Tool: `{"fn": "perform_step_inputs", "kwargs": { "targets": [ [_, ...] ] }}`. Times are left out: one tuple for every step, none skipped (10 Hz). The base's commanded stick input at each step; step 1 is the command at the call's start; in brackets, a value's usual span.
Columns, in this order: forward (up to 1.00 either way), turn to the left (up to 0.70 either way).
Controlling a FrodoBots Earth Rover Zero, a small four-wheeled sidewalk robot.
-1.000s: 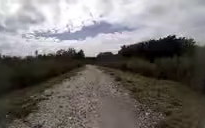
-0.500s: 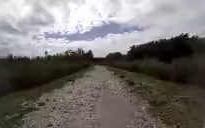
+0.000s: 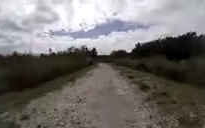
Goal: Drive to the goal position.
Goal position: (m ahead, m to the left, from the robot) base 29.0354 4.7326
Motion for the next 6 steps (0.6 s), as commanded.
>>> {"fn": "perform_step_inputs", "kwargs": {
  "targets": [
    [0.85, 0.0],
    [0.85, 0.0],
    [0.85, 0.0],
    [0.85, 0.0],
    [0.85, 0.0],
    [0.85, 0.0]
  ]
}}
